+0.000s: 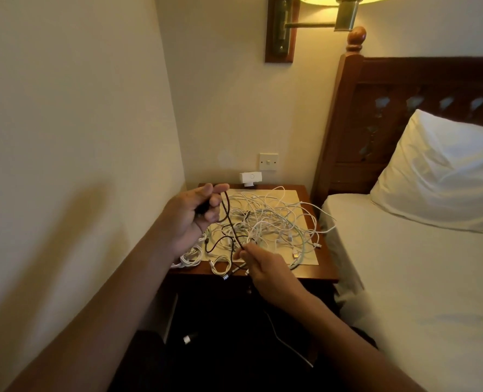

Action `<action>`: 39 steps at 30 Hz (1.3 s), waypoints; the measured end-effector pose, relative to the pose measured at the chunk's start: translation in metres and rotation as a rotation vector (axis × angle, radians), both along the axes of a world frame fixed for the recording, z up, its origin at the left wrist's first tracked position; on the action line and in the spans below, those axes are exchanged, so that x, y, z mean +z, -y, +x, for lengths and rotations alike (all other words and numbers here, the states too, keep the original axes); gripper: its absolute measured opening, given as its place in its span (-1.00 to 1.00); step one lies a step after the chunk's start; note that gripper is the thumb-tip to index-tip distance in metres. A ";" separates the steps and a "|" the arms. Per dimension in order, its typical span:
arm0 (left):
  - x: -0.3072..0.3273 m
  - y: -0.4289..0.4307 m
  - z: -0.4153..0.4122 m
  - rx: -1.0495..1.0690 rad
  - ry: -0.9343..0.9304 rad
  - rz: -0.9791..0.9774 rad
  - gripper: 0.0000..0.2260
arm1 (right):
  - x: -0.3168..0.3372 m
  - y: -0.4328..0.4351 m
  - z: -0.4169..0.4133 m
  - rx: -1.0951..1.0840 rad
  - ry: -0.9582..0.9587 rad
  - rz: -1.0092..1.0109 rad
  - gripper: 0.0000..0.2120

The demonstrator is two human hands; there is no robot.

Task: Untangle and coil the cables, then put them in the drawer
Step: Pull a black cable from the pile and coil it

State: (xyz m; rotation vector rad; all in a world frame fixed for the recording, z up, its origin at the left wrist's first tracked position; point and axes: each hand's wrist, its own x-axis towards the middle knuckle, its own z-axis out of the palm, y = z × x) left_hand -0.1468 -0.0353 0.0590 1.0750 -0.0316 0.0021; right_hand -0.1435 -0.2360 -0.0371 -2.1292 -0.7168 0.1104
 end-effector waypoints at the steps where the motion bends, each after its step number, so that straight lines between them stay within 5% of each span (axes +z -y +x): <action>1: -0.004 -0.001 0.001 0.052 0.011 0.017 -0.73 | -0.002 -0.002 -0.009 0.034 0.007 -0.039 -0.79; 5: -0.028 0.013 0.000 0.126 0.089 0.497 -0.76 | 0.031 -0.013 -0.038 0.154 0.111 -0.097 -0.73; 9: -0.037 0.012 -0.010 -0.062 0.134 0.955 -0.75 | 0.083 -0.001 -0.022 0.137 0.206 -0.144 -0.75; 13: -0.031 0.000 -0.030 -0.299 0.003 0.713 -0.64 | 0.101 0.026 0.035 0.029 0.209 -0.106 -0.84; 17: -0.019 -0.027 -0.036 -0.381 -0.032 0.733 -0.65 | 0.074 0.049 0.076 0.028 0.138 -0.106 -0.85; 25: -0.008 -0.076 -0.036 -0.126 0.007 0.464 -0.49 | 0.032 0.114 0.105 -0.191 0.057 -0.136 -0.82; 31: 0.002 -0.039 -0.038 -0.129 0.022 0.360 -0.78 | -0.014 0.121 0.094 -0.274 0.259 -0.447 -0.80; 35: 0.007 -0.067 -0.006 0.163 -0.046 -0.031 -0.78 | -0.005 0.109 0.072 -0.217 0.113 -0.226 -0.81; 39: -0.030 -0.103 0.020 0.325 -0.178 -0.030 -0.76 | 0.038 0.108 0.036 -0.074 0.053 -0.053 -0.77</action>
